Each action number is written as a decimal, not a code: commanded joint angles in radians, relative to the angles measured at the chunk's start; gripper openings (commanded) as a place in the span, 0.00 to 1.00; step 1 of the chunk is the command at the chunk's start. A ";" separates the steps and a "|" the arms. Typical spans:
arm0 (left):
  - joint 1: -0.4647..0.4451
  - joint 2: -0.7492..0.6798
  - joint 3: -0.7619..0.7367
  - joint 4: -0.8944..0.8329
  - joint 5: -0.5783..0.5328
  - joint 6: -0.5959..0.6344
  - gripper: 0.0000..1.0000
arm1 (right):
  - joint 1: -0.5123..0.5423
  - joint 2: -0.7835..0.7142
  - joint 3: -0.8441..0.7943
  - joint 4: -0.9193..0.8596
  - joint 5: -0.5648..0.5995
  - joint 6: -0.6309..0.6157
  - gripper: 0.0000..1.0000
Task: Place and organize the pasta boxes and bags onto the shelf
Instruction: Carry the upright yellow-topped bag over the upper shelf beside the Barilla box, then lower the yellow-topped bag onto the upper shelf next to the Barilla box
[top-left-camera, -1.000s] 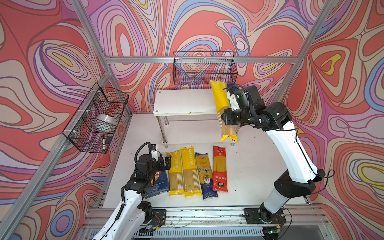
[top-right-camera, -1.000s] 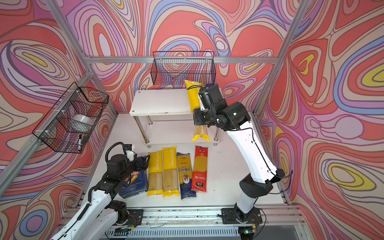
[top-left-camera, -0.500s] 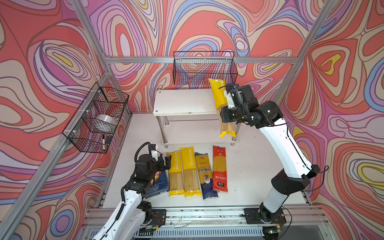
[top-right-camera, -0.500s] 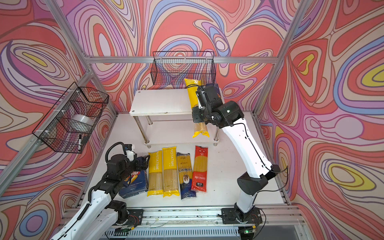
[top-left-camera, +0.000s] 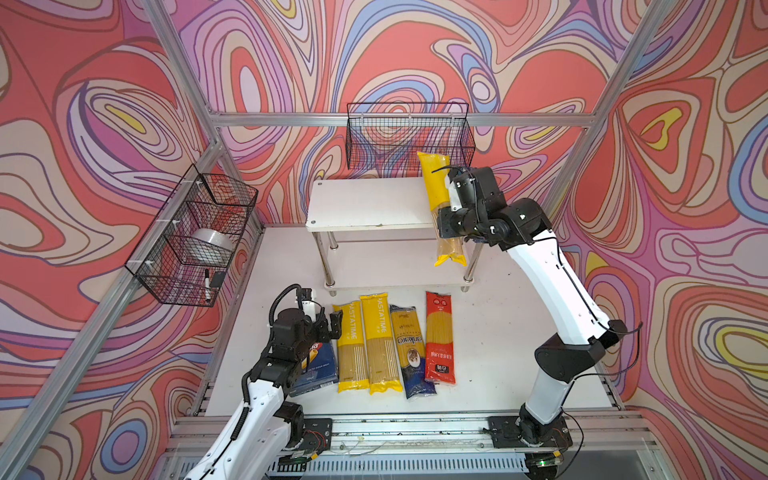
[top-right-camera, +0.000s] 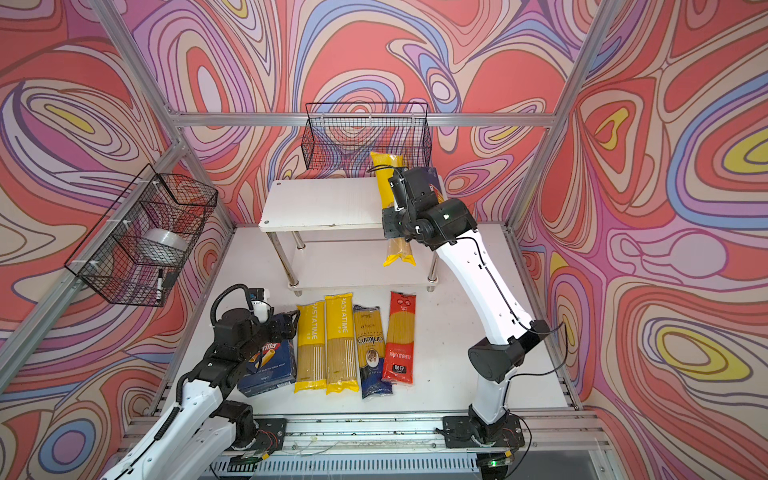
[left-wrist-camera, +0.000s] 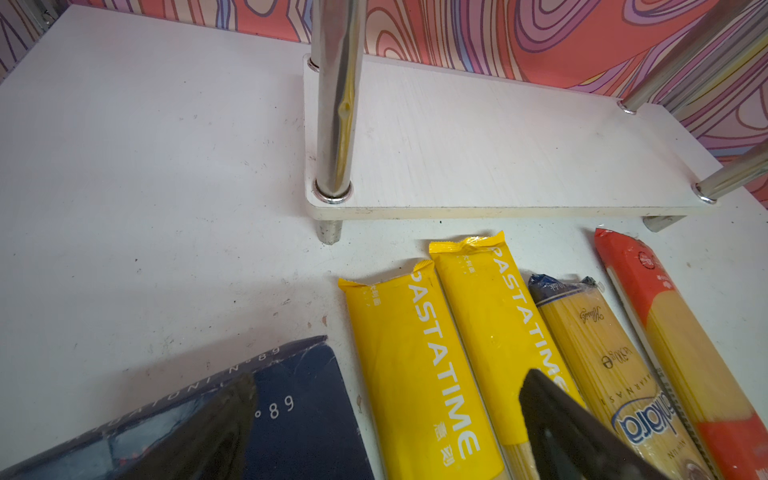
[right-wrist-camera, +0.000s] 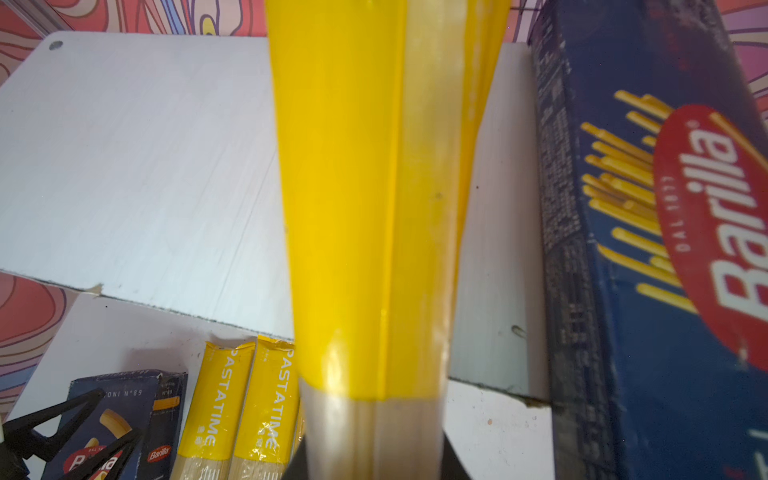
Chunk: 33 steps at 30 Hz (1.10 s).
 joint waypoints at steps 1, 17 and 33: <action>0.000 -0.007 -0.005 0.006 0.004 0.004 1.00 | -0.022 0.016 0.060 0.123 0.007 -0.001 0.04; -0.001 -0.008 -0.005 0.006 0.005 0.004 1.00 | -0.050 0.019 0.029 0.117 0.007 0.028 0.29; -0.001 -0.011 -0.009 0.008 0.021 0.010 1.00 | -0.050 0.042 0.068 0.127 -0.032 0.078 0.42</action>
